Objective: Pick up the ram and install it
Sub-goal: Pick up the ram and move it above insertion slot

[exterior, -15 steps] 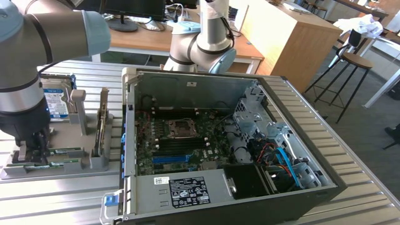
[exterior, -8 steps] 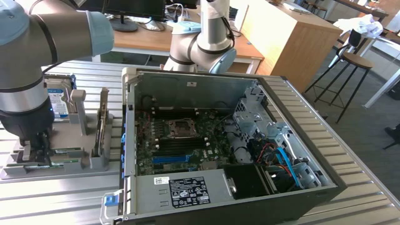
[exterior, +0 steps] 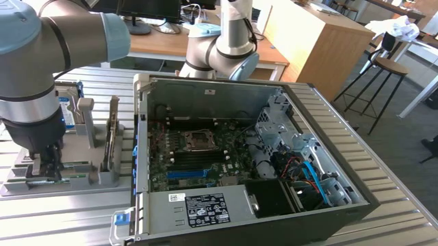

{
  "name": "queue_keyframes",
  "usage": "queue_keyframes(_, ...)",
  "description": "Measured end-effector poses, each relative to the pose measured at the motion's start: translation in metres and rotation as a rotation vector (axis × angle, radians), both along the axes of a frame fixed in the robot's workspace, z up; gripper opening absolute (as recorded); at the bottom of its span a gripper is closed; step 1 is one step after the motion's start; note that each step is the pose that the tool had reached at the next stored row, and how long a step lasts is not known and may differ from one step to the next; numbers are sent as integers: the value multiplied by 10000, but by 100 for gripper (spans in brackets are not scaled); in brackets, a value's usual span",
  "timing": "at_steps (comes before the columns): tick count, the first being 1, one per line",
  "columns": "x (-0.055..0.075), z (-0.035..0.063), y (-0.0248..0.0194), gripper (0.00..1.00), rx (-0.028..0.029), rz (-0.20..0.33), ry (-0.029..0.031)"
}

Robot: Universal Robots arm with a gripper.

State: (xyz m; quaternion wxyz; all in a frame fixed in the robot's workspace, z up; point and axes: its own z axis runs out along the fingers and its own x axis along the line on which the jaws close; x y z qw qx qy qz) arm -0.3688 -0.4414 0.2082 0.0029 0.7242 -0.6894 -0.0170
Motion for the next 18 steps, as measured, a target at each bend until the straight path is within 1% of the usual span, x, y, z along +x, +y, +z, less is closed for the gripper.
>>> queue_keyframes(6, 67, -1, 0, 30, 1, -1, -1)
queue_keyframes(18, 81, -1, 0, 30, 0, -1, 0)
